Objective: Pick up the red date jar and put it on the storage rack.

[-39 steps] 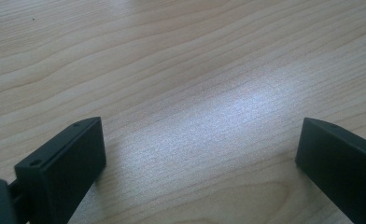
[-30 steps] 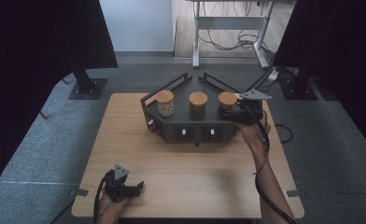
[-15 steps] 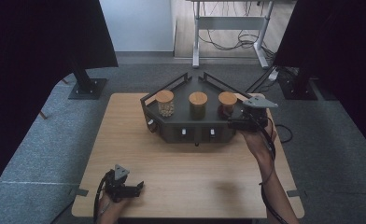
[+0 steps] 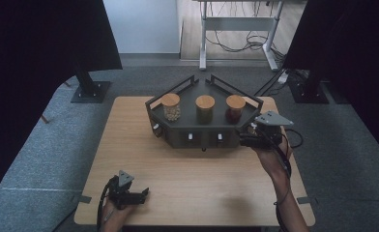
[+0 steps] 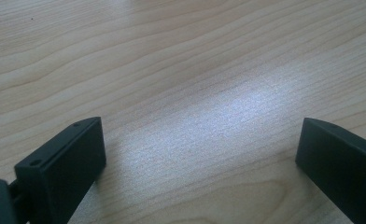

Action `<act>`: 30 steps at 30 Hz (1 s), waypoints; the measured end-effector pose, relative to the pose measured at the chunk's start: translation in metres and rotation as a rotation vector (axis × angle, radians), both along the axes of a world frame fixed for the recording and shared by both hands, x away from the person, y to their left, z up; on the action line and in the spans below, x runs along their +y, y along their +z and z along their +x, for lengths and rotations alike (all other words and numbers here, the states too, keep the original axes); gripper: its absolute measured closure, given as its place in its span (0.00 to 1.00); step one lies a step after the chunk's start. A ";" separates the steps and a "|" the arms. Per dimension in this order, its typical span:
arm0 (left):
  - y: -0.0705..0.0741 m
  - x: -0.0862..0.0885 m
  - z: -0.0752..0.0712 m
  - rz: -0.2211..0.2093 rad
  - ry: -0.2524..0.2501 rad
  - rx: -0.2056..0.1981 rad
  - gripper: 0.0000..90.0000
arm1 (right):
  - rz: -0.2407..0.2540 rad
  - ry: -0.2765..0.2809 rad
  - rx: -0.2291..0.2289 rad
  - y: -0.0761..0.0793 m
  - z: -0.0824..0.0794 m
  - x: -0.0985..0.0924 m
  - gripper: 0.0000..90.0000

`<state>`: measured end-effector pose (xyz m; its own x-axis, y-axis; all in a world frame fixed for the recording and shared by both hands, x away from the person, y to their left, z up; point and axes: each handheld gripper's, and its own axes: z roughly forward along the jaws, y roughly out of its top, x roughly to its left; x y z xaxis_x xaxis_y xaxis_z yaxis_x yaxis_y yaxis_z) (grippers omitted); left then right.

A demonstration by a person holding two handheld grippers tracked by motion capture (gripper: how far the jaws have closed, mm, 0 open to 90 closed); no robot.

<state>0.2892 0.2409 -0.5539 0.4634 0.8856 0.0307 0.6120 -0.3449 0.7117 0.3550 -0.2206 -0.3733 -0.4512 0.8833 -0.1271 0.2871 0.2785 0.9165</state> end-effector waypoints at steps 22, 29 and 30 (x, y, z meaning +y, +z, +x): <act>0.000 0.000 -0.001 -0.002 0.000 0.000 0.02 | -0.004 -0.002 0.020 -0.036 -0.039 -0.015 0.12; 0.000 -0.001 -0.001 -0.002 0.000 -0.001 0.02 | 0.003 -0.011 0.030 -0.049 -0.046 -0.019 0.11; 0.000 -0.001 -0.001 -0.002 0.000 -0.001 0.02 | 0.000 -0.011 0.030 -0.051 -0.048 -0.020 0.11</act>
